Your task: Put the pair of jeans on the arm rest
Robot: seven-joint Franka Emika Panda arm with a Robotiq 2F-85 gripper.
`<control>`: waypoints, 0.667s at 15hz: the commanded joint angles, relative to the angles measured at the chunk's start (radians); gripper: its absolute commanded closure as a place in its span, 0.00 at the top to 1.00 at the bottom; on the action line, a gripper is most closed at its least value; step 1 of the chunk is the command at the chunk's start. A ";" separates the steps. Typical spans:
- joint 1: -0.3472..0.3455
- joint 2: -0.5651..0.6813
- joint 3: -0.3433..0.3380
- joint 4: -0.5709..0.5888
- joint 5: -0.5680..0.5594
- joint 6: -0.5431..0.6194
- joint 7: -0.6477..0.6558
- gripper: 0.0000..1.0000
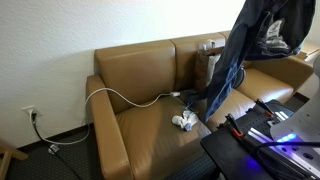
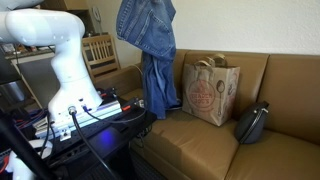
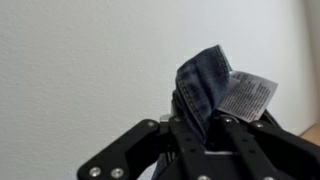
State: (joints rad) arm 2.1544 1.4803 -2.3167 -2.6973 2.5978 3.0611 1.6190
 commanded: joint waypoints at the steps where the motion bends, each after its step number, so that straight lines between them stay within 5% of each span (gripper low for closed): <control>1: 0.021 -0.011 0.077 -0.025 0.000 -0.165 0.136 0.06; 3: 0.034 -0.039 0.225 -0.012 0.000 -0.217 0.224 0.06; 5: 0.005 0.035 0.394 0.055 0.005 -0.143 0.221 0.06; 6: 0.038 -0.044 0.300 0.001 0.000 -0.178 0.182 0.25; 8: 0.031 -0.007 0.407 0.032 0.000 -0.159 0.219 0.25; 9: 0.030 0.009 0.423 0.042 0.000 -0.154 0.229 0.06; 10: 0.021 -0.058 0.407 0.030 0.000 -0.243 0.247 0.06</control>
State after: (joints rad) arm 2.1853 1.4965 -1.8849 -2.6555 2.5976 2.9033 1.8552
